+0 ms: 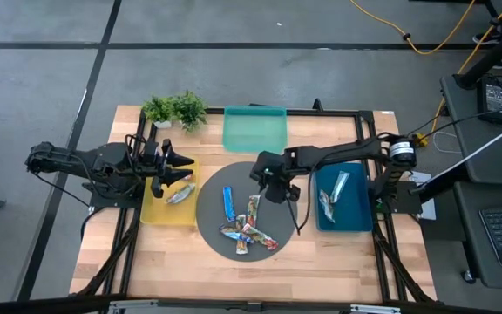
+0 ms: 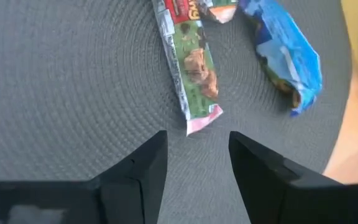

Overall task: Pick and place Granola Bars by type
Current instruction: Put the blue granola bar into the green bin

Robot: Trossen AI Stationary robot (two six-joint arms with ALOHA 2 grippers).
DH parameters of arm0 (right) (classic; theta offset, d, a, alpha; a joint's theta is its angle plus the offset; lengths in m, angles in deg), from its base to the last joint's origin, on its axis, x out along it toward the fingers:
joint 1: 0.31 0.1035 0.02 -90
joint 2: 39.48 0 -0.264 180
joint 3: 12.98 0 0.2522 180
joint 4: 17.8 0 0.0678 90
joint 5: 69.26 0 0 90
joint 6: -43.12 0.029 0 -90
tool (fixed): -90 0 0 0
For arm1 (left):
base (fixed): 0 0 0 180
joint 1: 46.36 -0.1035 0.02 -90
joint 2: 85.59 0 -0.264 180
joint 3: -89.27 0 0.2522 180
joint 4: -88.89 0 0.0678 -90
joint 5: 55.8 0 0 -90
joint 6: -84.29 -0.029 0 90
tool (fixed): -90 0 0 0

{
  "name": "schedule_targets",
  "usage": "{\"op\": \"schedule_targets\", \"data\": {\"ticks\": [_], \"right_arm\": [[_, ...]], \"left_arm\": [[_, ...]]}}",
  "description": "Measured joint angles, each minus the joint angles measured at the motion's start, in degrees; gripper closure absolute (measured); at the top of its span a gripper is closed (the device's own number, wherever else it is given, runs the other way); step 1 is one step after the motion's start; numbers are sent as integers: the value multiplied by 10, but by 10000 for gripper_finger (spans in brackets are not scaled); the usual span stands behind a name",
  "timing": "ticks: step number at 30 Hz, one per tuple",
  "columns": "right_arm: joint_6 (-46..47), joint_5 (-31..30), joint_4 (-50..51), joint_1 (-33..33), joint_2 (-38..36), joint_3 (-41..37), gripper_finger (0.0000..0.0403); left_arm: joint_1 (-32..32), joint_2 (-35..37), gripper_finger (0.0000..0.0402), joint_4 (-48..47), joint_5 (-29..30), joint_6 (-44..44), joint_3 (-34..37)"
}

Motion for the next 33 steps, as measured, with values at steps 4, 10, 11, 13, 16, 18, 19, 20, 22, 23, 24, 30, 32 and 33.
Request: {"op": "schedule_targets", "data": {"ticks": [4,10,11,13,16,18,19,20,22,23,24,30,32,33], "right_arm": [[-33,0,-15,0,18,0,229],[-58,-1,-64,2,43,0,229],[-60,-1,-69,2,47,0,229],[-57,-2,-69,3,58,7,229],[-46,-1,-56,5,75,21,229],[-46,-1,-60,5,82,27,229],[-46,-1,-59,5,84,29,229],[-46,-1,-60,4,88,33,229],[-43,-1,-54,4,92,37,229],[-42,-1,-51,4,95,39,229],[-41,-1,-49,4,97,40,229],[-40,18,-13,4,97,40,246],[-40,19,-16,4,97,40,258],[-40,19,-17,4,97,40,263]], "left_arm": [[0,0,231,0,3,0,0],[0,0,231,3,16,2,0],[0,0,231,4,17,2,0],[0,0,231,5,17,2,0],[0,0,231,10,17,2,0],[0,0,231,18,18,2,0],[0,0,231,20,22,2,0],[0,0,231,21,26,2,0],[0,0,231,21,33,1,0],[0,0,231,21,33,1,0],[0,0,231,21,33,1,0],[0,0,231,21,33,0,0],[0,0,231,21,39,-5,0],[0,0,231,21,41,-7,0]]}}
